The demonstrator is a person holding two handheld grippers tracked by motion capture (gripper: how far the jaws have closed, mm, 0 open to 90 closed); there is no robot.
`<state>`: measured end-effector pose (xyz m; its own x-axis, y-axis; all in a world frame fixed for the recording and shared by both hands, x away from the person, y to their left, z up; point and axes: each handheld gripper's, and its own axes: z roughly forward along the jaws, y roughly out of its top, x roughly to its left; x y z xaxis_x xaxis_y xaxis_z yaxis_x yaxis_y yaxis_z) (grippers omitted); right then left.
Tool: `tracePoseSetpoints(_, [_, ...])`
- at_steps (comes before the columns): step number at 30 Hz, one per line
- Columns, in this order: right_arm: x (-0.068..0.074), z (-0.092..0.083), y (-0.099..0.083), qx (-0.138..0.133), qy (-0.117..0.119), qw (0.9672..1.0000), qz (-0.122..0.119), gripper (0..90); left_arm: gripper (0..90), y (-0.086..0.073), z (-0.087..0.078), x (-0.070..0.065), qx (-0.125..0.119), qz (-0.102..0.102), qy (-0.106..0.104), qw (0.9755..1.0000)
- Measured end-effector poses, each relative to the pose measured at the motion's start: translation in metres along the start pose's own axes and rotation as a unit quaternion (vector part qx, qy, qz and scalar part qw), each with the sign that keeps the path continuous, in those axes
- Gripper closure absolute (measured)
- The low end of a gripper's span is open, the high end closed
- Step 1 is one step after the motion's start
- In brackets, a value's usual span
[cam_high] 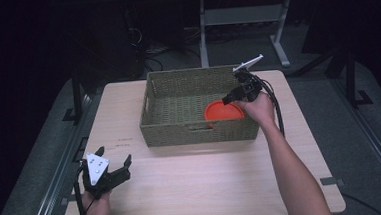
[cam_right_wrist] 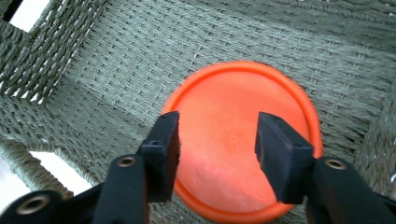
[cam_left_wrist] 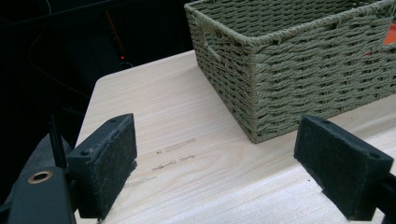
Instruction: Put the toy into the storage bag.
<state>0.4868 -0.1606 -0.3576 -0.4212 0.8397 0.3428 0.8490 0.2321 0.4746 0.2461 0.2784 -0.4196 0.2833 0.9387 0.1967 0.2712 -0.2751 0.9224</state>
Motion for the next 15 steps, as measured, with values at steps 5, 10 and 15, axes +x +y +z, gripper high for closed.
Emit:
tracePoseSetpoints(5, [-0.004, -0.010, -0.003, -0.011, 0.018, 0.9998, 0.002, 43.7, 12.7, 0.000, 0.000, 0.000, 0.002, 0.002, 0.001, 1.0000])
tracePoseSetpoints(10, [-0.006, -0.018, -0.008, -0.022, 0.032, 0.9992, 0.004, 41.6, 12.7, 0.000, 0.000, 0.000, -0.001, 0.003, 0.000, 1.0000])
tracePoseSetpoints(15, [-0.009, -0.022, -0.012, -0.024, 0.037, 0.9990, 0.005, 40.3, 12.7, 0.000, 0.000, -0.001, 0.003, 0.007, -0.001, 1.0000])
